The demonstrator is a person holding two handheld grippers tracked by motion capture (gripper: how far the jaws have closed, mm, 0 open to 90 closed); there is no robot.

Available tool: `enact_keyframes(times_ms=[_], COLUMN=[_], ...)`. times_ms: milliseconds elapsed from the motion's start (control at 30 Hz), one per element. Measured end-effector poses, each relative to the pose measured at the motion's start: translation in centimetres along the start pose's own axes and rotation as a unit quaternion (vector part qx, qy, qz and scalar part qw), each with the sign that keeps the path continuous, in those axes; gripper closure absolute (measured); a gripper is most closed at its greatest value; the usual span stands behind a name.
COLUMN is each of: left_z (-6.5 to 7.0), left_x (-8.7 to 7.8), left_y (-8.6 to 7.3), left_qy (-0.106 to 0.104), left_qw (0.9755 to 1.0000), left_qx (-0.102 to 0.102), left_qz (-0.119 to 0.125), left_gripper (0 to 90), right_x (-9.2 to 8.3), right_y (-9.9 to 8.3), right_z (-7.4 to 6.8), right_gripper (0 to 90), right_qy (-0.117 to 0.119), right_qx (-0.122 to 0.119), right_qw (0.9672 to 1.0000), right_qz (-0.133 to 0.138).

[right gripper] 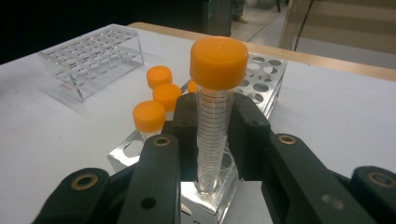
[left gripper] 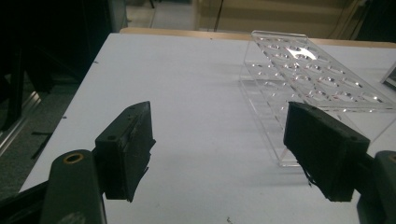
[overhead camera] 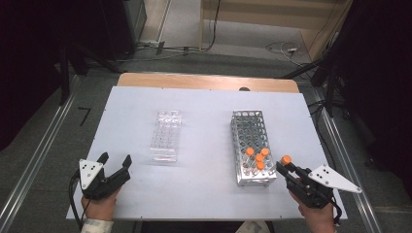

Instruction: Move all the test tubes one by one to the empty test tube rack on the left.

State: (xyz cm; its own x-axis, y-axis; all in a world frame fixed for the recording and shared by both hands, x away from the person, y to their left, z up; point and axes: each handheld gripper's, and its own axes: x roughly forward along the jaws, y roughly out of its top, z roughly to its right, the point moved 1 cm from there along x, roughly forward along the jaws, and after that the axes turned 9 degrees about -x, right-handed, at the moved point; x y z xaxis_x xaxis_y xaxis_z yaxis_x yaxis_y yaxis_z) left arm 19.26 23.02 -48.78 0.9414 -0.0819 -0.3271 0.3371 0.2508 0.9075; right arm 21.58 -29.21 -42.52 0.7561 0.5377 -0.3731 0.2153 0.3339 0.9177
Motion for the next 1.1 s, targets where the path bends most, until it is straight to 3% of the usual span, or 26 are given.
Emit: enact_keyframes(times_ms=[167,500,1100], left_z=[0.0,0.0,0.3], left_x=[0.0,0.0,0.2], left_y=[0.0,0.0,-0.1], left_qy=[0.000,0.000,-0.002], left_qw=[1.0000,1.0000,1.0000], left_qx=[0.000,0.000,0.003], left_qz=[-0.001,0.000,-0.004], left_gripper=[24.2,24.2,24.2], right_x=[-0.7,-1.2,0.5], right_y=[0.6,0.9,1.5], right_z=[-0.3,-1.2,-4.4], right_gripper=[71.6,71.6,71.6], right_qy=[0.004,0.029,0.087], right_qx=[-0.003,-0.007,-0.025], right_qw=[0.9999,0.9995,0.9959], right_qz=[0.013,0.009,0.004])
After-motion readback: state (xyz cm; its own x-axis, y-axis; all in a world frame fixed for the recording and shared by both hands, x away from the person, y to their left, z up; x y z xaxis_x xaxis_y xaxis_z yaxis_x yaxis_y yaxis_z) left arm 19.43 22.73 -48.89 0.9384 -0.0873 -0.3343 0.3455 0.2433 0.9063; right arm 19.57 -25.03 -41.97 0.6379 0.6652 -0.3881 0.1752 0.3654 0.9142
